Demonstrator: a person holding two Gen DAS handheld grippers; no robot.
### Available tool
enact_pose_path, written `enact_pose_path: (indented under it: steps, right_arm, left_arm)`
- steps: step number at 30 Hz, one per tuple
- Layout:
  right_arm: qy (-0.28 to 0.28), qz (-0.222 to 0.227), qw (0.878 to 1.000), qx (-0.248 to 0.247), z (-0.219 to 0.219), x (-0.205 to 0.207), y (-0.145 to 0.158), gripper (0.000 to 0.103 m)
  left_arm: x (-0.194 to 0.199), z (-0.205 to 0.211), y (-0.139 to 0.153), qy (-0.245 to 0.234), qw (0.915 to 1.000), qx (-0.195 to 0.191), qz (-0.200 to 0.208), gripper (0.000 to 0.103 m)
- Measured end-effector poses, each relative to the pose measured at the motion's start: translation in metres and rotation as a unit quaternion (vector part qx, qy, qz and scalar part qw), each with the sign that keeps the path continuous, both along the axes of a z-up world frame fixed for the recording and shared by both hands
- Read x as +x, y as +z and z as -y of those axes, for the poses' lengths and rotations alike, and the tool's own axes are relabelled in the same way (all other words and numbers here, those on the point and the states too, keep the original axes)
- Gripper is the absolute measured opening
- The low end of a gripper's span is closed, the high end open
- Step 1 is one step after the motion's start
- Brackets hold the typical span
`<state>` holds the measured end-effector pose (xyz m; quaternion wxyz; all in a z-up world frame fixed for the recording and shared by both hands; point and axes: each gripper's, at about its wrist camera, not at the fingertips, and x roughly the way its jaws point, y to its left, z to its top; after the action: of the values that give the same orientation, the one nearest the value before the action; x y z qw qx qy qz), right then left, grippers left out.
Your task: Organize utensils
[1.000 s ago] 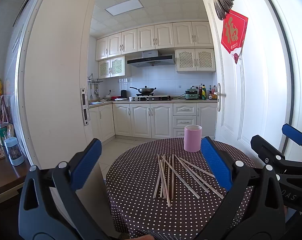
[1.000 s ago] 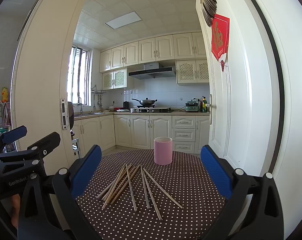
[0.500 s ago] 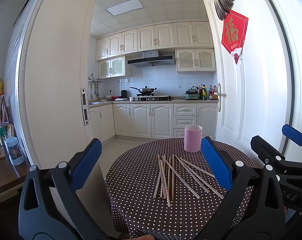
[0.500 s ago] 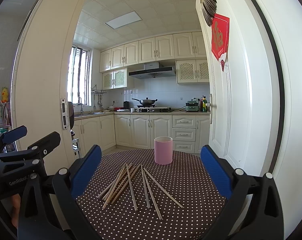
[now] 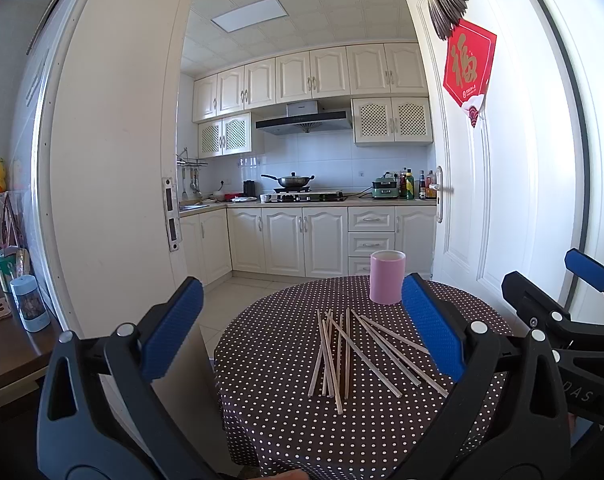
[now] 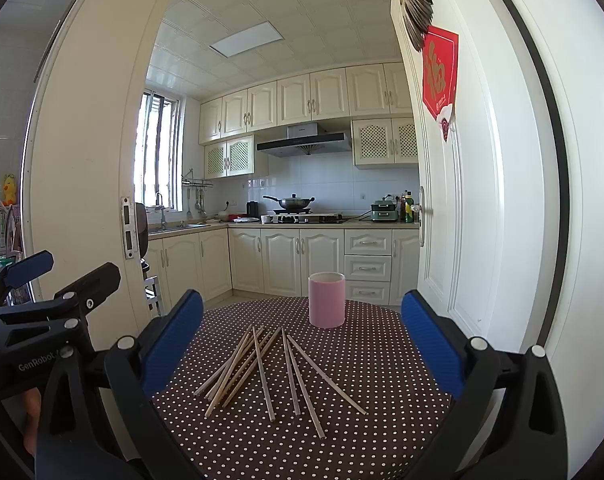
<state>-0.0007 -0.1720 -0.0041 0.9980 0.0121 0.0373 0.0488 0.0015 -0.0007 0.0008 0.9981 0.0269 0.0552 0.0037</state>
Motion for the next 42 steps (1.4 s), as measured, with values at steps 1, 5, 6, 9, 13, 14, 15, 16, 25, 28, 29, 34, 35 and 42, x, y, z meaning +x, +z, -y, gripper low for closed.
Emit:
enact_pose_path:
  steps: [1,5,6,9,13,14,15,16,25,28,29,34,35,42]
  right_arm:
    - [0.0,0.0,1.0,0.0,0.0,0.0,0.0,0.096]
    - [0.001,-0.001,1.0,0.0,0.0,0.0,-0.001,0.096]
    - [0.001,-0.001,1.0,0.0,0.0,-0.001,-0.001,0.096]
    - [0.001,-0.002,1.0,0.001,0.0,0.0,-0.001,0.096]
    - [0.002,-0.003,1.0,0.002,0.0,0.0,-0.001,0.096]
    - [0.002,-0.003,1.0,0.002,0.0,0.0,-0.001,0.096]
    - [0.002,-0.004,1.0,0.003,0.0,0.0,-0.001,0.096]
    - [0.002,-0.004,1.0,0.003,0.0,0.001,0.0,0.096]
    - [0.003,-0.008,1.0,0.004,0.0,0.003,0.001,0.096]
    - [0.003,-0.01,1.0,0.003,0.0,0.004,0.001,0.096]
    - [0.003,-0.01,1.0,0.003,-0.001,0.005,0.001,0.096]
    - [0.009,-0.018,1.0,0.003,0.0,0.015,0.0,0.096]
    - [0.01,-0.019,1.0,0.003,0.0,0.017,-0.002,0.096]
    - [0.017,-0.069,0.997,-0.011,0.001,0.055,-0.02,0.096]
  left_arm:
    - [0.0,0.0,0.0,0.0,1.0,0.0,0.0,0.097]
    - [-0.001,0.0,-0.002,0.001,1.0,0.0,0.001,0.097]
    - [-0.001,-0.001,-0.002,0.001,1.0,-0.001,0.001,0.097]
    - [0.0,-0.001,-0.002,0.001,1.0,-0.001,0.0,0.097]
    - [0.0,-0.001,-0.003,0.001,1.0,-0.001,0.0,0.097]
    - [0.0,-0.001,-0.004,0.001,1.0,-0.001,0.0,0.097]
    - [0.0,-0.001,-0.004,0.001,1.0,-0.001,0.0,0.097]
    - [0.0,-0.001,-0.004,0.001,1.0,-0.001,0.0,0.097]
    - [0.002,-0.002,-0.006,0.004,1.0,-0.001,-0.002,0.097]
    - [0.004,-0.002,-0.006,0.004,1.0,-0.001,-0.003,0.097]
    - [0.005,-0.002,-0.006,0.004,1.0,-0.001,-0.005,0.097]
    - [0.013,-0.004,-0.01,0.004,0.9998,-0.008,-0.016,0.097]
    - [0.016,-0.005,-0.011,0.002,0.9998,-0.01,-0.019,0.097]
    - [0.056,-0.014,-0.034,-0.039,0.9944,-0.034,-0.092,0.097]
